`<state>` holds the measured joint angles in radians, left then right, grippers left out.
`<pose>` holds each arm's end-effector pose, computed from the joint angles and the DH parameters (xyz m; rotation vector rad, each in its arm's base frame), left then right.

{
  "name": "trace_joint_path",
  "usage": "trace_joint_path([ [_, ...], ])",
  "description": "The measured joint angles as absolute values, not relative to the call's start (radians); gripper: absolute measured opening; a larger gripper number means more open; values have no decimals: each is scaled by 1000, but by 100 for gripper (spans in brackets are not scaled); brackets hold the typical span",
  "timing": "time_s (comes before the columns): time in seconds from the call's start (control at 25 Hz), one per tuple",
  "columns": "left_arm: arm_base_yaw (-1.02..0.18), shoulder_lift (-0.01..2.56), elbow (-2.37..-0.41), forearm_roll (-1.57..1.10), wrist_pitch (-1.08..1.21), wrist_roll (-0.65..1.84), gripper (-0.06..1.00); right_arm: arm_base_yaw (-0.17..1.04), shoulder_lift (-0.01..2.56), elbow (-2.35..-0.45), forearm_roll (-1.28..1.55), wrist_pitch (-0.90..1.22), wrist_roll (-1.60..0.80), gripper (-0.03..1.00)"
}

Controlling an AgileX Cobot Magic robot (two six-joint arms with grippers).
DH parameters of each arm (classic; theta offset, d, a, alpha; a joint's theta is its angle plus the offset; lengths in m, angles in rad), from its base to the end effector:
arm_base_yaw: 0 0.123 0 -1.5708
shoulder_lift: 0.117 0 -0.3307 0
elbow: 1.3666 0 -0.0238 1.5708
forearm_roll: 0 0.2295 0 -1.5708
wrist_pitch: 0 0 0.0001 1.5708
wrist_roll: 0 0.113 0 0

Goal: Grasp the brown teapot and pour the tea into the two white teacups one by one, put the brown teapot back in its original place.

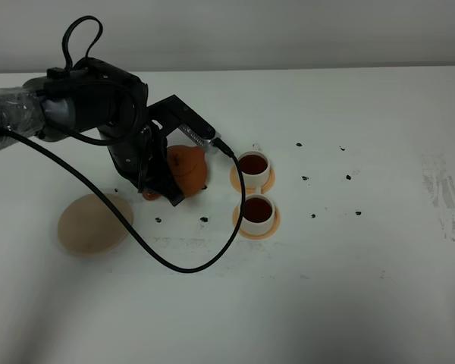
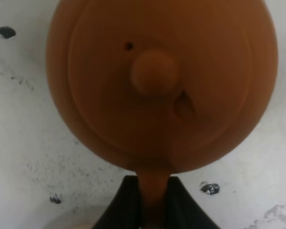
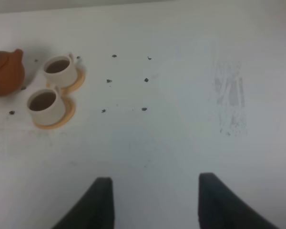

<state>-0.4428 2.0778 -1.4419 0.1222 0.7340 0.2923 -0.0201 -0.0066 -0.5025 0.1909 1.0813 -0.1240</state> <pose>0.3959 -0.1775 0.1841 1.1266 2.6133 0.1039 -0.0529 0.0200 0.2567 -0.1183 2.0403 0.1388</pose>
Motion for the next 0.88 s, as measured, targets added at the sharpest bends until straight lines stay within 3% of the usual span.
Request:
trace_joint_path([
  [0.4, -444, 1915, -1429, 141, 856, 266, 13, -20, -7, -503, 191, 1081, -124, 43],
  [0.88, -316, 1566, -981, 137, 737, 127, 13, -20, -7, -503, 191, 1081, -124, 43],
])
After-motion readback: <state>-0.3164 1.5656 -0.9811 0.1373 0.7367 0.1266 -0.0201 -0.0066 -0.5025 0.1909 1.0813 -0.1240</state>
